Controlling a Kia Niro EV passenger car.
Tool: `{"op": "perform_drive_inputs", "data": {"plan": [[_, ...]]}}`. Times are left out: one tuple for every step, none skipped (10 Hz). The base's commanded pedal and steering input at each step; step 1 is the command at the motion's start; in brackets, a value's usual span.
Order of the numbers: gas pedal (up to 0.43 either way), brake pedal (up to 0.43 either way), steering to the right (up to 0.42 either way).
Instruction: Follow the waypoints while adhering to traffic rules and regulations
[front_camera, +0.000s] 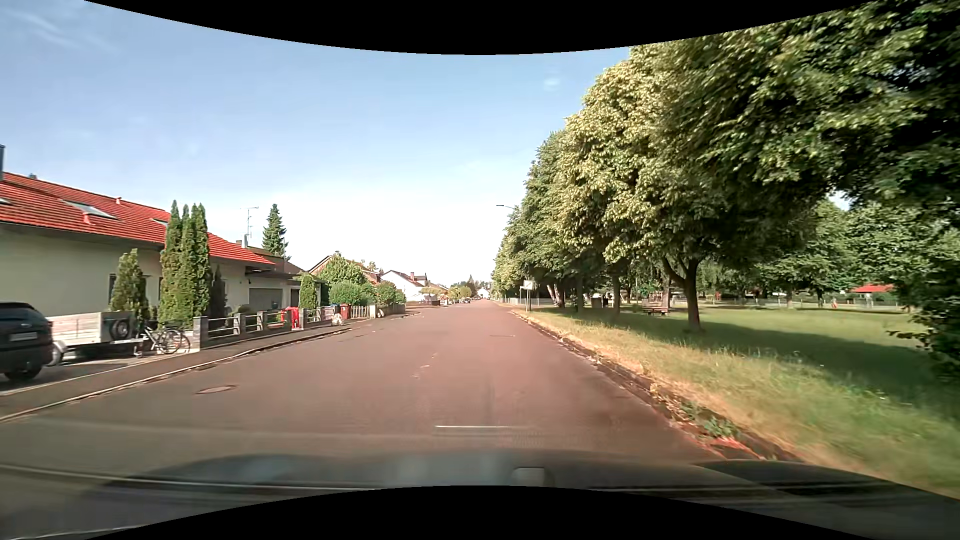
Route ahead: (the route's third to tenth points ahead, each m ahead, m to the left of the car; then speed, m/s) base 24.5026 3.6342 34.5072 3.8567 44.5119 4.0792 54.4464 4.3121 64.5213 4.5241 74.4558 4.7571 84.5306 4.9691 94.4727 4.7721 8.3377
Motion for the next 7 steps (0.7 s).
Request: {"op": "perform_drive_inputs", "data": {"plan": [[0.11,0.0,-0.003],[0.11,0.0,-0.003],[0.11,0.0,-0.003],[0.11,0.0,-0.004],[0.11,0.0,-0.004],[0.11,0.0,-0.005],[0.11,0.0,-0.007]]}}
